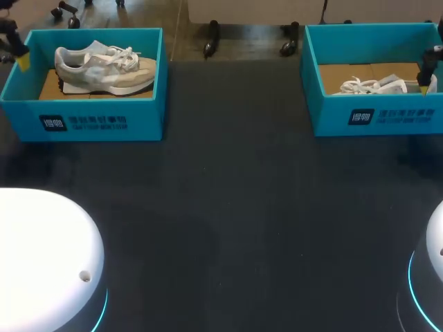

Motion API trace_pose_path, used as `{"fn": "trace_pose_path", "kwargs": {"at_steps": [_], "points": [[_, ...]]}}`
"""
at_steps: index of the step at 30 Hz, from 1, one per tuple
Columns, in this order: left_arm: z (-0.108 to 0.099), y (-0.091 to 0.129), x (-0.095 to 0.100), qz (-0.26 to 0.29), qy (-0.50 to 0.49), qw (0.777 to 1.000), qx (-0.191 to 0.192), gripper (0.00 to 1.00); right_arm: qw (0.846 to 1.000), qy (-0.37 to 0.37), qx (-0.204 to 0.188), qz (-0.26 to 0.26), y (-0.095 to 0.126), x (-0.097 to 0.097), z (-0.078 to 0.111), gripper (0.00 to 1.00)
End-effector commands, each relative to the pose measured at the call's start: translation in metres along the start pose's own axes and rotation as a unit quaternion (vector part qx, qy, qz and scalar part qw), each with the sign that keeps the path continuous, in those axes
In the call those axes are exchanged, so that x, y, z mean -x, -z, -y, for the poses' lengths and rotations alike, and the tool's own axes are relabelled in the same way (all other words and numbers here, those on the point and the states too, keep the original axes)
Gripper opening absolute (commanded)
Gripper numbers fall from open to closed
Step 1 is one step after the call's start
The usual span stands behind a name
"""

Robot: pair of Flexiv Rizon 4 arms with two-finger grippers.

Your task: Take the shoe out of the shoebox, open the shoe tongue, remove and reinsert the insole, then place the shoe into the shoebox

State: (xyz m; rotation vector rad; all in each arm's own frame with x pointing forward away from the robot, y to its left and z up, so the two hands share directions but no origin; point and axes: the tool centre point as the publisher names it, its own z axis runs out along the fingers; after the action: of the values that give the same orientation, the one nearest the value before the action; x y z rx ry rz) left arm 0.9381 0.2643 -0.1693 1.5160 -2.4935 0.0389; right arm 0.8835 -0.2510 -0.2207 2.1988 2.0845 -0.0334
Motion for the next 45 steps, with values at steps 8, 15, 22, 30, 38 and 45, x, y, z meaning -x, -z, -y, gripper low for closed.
{"fn": "trace_pose_path", "kwargs": {"at_steps": [8,15,22,30,38,45], "points": [[0.004,0.002,0.004,-0.014,-0.003,1.000,0.009,1.00,1.000,0.000,0.000,0.000,0.000,0.000,0.000,1.00],[0.008,0.002,0.008,-0.014,-0.003,1.000,0.010,1.00,1.000,0.000,0.000,0.000,0.000,0.000,0.000,1.00],[0.045,0.014,0.040,0.022,0.064,0.998,-0.003,1.00,1.000,0.000,0.000,0.000,0.000,0.000,0.000,1.00],[0.102,0.010,0.087,0.087,0.181,0.980,0.003,1.00,1.000,0.000,0.000,0.000,0.000,0.000,0.000,1.00],[0.113,0.008,0.095,0.099,0.201,0.975,0.000,1.00,1.000,0.000,0.000,0.000,0.000,0.000,0.000,1.00],[0.113,0.008,0.095,0.099,0.201,0.975,0.000,1.00,1.000,0.000,0.000,0.000,0.000,0.000,0.000,1.00]]}}
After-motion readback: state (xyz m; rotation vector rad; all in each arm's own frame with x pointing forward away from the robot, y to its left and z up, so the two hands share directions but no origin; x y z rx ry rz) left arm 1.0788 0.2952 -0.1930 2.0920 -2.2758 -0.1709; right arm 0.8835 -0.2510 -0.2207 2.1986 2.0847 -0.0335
